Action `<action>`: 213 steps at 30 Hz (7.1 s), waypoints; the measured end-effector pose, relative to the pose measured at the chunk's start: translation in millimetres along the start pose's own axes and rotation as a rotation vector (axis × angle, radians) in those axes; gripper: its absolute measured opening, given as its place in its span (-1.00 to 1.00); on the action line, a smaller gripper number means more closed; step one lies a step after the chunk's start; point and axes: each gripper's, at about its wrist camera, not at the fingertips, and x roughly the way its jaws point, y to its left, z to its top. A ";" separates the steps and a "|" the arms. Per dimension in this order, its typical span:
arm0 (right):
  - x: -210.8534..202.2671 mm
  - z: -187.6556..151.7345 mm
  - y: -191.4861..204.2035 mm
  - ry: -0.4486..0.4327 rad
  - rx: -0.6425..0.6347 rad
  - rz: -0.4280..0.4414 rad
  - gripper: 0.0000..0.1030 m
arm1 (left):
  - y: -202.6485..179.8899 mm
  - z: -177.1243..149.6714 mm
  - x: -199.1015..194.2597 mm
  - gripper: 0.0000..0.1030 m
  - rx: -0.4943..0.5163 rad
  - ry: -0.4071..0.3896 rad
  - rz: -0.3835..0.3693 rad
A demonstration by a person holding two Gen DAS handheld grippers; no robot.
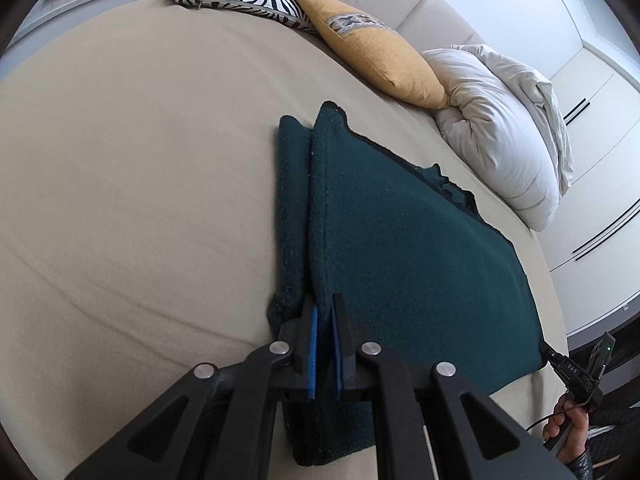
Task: Fold small clothes
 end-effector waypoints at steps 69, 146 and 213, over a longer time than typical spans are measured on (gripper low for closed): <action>-25.6 17.9 76.3 -0.098 -0.034 0.087 -0.19 | -39.0 -17.3 5.3 -0.74 0.253 0.013 0.258; 113.9 15.4 65.0 0.080 0.389 0.515 -0.64 | -21.5 -35.5 -23.0 -0.16 0.103 -0.052 0.010; 202.0 79.0 256.8 0.342 0.323 0.862 -0.06 | -172.3 26.8 53.8 -0.68 0.099 0.122 -0.312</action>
